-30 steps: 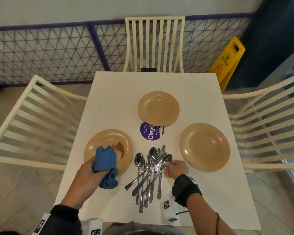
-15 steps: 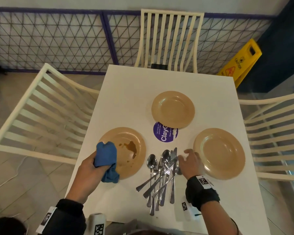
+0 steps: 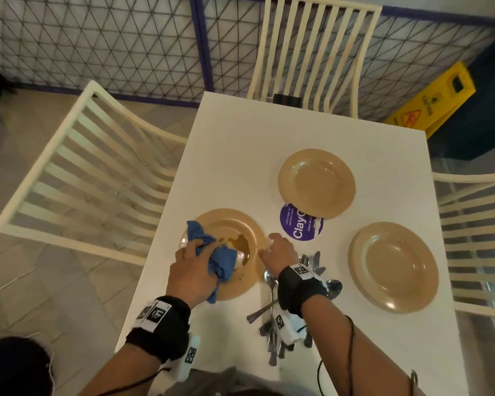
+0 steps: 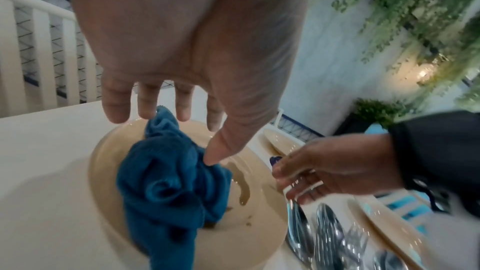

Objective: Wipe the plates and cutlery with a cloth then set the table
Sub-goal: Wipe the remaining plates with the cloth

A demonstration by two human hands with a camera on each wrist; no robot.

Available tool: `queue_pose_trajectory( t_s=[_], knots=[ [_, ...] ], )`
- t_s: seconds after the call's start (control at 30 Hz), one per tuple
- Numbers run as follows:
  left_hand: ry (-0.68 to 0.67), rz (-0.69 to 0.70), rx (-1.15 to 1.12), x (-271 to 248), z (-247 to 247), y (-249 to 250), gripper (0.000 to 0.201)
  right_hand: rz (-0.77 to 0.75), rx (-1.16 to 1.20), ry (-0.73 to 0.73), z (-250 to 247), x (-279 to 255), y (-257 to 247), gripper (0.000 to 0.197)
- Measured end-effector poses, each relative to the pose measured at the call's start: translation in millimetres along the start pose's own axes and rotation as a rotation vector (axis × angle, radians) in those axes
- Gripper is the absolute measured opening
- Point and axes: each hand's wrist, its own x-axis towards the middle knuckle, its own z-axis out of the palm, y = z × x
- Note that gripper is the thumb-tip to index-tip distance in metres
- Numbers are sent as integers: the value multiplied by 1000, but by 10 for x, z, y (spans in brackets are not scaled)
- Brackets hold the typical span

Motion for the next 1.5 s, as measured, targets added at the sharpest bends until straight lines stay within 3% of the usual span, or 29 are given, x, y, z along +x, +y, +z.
queue_pose_trajectory(
  t_s=[0.13, 0.23, 0.37, 0.5, 0.63, 0.7, 0.8, 1.0, 1.13, 1.3, 1.37, 1.5],
  knots=[
    [-3, 120, 166, 8, 171, -149, 79, 14, -129, -21, 81, 140, -123, 48],
    [12, 174, 260, 21, 265, -256, 71, 9, -145, -46, 90, 254, -164, 43],
    [47, 216, 382, 47, 267, -385, 63, -8, 82, -124, 86, 368, -155, 46],
    [129, 245, 356, 105, 249, -426, 52, -80, 344, -201, 118, 461, -190, 39],
    [155, 289, 254, 125, 283, -417, 67, 11, 645, -295, 71, 487, -308, 31],
    [127, 308, 187, 139, 328, -439, 76, 56, 735, -347, 66, 507, -302, 32],
    [107, 323, 203, 124, 360, -480, 68, 70, 816, -350, 62, 502, -263, 31],
    [266, 332, 344, 178, 269, -551, 61, -3, 946, -319, -22, 427, -268, 32],
    [343, 325, 366, 377, 90, -438, 76, -105, 927, -308, -218, 339, -362, 33],
    [314, 268, 236, 617, -164, -81, 105, -140, 1022, -349, -338, 194, -391, 33],
    [291, 280, 182, 671, -232, 191, 102, -157, 1103, -349, -372, 107, -380, 33],
    [259, 444, 175, 529, -166, 746, 79, -201, 1286, -327, -517, -53, -312, 36]
  ],
)
